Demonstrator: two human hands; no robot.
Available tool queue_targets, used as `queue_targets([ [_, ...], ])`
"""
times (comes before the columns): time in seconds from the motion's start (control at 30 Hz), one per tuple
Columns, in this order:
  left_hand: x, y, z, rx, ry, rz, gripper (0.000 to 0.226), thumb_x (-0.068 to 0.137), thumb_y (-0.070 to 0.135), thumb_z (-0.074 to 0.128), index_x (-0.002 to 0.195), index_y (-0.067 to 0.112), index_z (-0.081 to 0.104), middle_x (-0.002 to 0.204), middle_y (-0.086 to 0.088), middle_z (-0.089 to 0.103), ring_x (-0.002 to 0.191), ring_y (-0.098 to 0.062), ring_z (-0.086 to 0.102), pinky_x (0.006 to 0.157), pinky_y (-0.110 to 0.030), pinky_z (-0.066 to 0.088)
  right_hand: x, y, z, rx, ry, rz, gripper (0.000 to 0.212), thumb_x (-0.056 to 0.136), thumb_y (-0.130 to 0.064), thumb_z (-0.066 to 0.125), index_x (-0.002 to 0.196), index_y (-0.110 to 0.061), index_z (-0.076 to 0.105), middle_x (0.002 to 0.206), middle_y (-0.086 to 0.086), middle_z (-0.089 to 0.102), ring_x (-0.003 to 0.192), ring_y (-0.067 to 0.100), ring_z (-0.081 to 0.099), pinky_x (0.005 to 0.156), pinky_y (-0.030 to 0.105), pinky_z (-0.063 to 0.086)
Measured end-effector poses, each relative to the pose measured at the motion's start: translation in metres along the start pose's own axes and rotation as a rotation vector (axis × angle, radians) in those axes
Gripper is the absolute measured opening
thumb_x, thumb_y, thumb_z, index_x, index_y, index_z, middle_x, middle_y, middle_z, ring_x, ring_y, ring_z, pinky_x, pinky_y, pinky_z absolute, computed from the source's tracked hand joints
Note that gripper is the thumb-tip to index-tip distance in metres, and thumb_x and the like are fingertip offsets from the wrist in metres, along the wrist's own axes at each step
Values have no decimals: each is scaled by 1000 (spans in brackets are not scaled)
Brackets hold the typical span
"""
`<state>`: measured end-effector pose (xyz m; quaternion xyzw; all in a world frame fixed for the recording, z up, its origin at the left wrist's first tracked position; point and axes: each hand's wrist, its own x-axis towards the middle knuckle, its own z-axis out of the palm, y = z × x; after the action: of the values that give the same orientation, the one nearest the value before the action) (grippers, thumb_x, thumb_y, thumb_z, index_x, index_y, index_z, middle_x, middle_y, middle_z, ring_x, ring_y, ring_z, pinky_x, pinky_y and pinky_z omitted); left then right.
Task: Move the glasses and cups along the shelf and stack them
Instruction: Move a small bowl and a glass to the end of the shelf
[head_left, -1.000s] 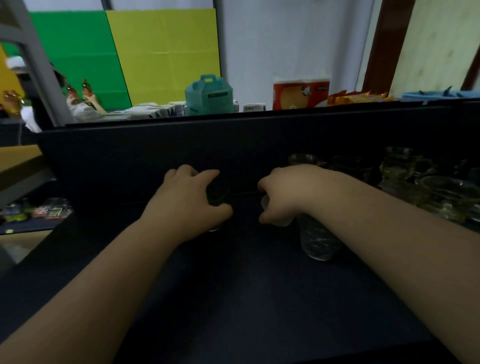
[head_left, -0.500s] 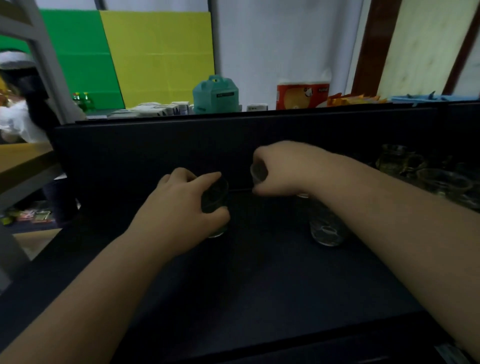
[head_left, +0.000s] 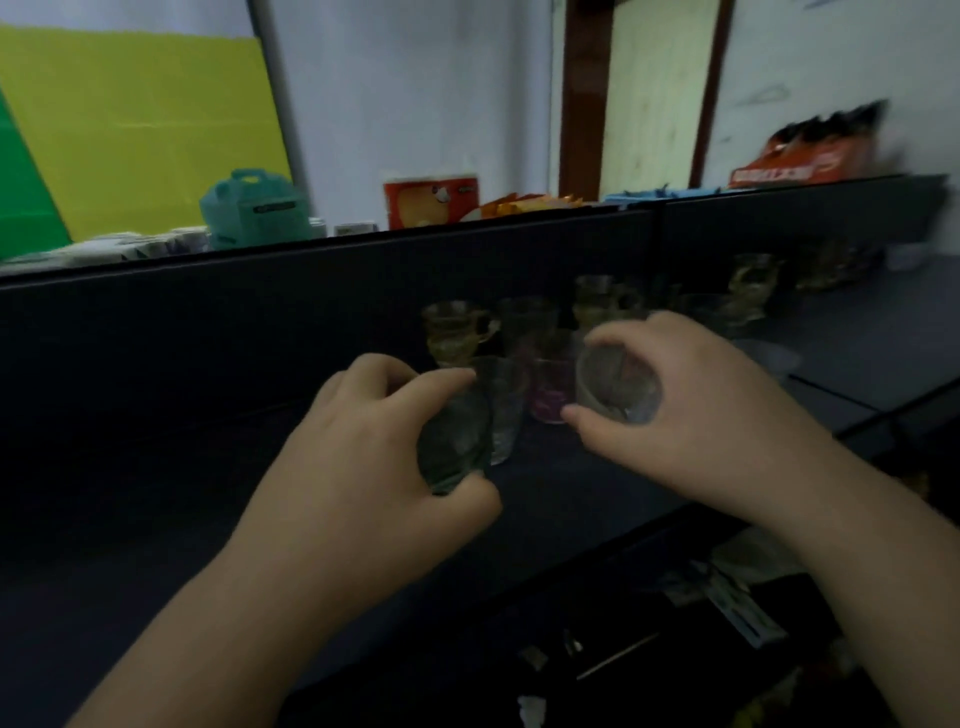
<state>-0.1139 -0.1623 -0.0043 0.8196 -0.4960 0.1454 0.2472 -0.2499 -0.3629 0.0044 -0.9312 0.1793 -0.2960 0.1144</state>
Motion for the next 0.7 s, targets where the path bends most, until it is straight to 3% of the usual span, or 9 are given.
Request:
queue_targets([
  [0.13,26,58,41,-56,-26,126,77,65,66,47,140,53,32,117,26,30,111,3,30,85,-21,35,-39,71,-28,-26,8,145,57,72,-68,63,121,-40,57,104,-20,51,97,4,52,81,27,47],
  [0.3,65,137,99,-139,-63,187,78,66,66,49,141,52,31,121,24,32,116,-2,36,90,-28,43,-77,158,-76,-57,29,265,51,72,-66,64,117,-42,56,99,-20,50,96,3,51,80,25,45],
  [0.53,116,249,174,-187,-41,273,79,68,68,45,143,51,29,119,24,28,113,1,30,85,-22,36,-108,279,-133,-117,86,347,45,69,-69,61,108,-45,55,95,-21,49,93,1,50,74,21,41],
  [0.7,152,315,217,-228,-63,303,77,69,67,47,143,52,28,119,22,29,114,-1,31,87,-25,37,-120,346,-162,-183,34,365,53,69,-70,59,115,-44,56,95,-21,48,92,1,49,73,21,41],
])
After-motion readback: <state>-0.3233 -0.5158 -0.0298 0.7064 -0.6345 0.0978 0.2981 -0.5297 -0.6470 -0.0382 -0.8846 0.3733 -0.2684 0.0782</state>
